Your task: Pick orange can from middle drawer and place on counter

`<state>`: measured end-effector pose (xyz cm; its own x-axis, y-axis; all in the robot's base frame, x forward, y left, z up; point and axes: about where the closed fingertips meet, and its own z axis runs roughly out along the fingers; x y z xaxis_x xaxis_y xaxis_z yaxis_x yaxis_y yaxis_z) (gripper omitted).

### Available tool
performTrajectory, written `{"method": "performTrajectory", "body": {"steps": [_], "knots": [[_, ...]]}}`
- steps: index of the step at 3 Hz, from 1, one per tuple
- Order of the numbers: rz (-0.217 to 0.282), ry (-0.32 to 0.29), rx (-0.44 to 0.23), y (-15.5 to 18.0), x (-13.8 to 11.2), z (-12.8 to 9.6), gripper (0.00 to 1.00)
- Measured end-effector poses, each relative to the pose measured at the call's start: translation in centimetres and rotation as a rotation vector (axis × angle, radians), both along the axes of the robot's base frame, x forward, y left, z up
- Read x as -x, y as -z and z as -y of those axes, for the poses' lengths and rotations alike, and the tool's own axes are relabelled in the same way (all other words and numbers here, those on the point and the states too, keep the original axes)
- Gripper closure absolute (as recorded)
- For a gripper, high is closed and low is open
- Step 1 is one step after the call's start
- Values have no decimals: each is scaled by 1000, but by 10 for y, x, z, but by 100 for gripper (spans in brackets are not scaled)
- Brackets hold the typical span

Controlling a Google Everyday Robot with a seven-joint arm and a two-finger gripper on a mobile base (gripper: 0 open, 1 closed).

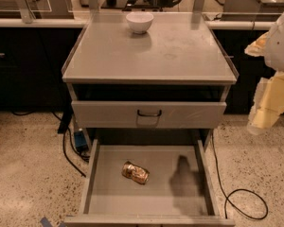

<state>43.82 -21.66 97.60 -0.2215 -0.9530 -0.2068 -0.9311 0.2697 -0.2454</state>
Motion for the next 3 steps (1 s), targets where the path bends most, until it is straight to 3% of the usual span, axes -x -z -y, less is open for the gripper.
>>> {"method": "performTrajectory", "body": {"steps": [1, 2, 3], "knots": [[3, 2, -8, 6, 0, -3, 0], [-13, 15, -79, 38, 7, -34, 0], [-49, 51, -152, 94, 13, -75, 0]]}}
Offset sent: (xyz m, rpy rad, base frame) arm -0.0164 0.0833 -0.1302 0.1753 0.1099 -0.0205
